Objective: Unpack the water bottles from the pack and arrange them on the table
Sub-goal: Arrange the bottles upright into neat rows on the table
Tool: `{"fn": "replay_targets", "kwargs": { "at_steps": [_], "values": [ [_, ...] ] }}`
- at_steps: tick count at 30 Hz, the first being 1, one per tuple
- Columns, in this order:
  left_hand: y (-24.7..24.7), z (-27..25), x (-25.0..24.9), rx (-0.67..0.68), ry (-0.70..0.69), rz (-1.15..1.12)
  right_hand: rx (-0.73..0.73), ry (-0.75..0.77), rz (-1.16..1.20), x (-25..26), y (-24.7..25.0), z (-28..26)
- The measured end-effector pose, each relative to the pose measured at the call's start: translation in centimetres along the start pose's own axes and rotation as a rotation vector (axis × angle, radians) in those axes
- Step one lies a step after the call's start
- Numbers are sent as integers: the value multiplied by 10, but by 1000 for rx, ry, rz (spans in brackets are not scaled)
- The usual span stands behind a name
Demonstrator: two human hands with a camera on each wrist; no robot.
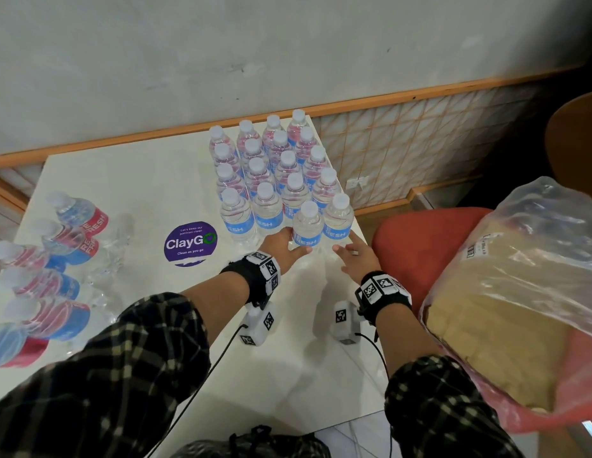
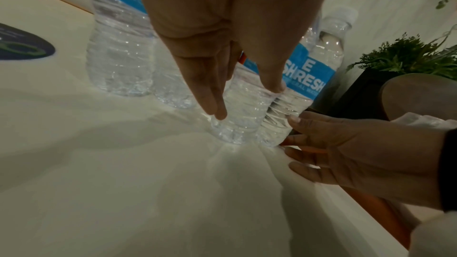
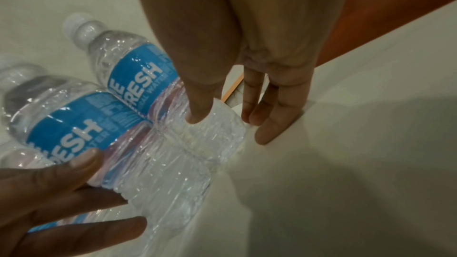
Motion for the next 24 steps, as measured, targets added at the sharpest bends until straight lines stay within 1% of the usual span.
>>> {"fn": "replay_targets", "kwargs": {
  "at_steps": [11, 24],
  "values": [
    [1, 1, 1, 23, 24, 34, -8, -5, -1, 4, 0, -3],
    [3, 2, -5, 35, -4, 55, 5, -16, -5, 6, 0, -5]
  ]
}}
Point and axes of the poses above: each hand's wrist, its own z-axis towards the middle knuckle, its own y-axis out of the back of the hand, x = y × z, the point moved 8 cm from there along z, towards the middle knuckle, and after that the axes turned 1 degree about y, right-handed, at the moved point
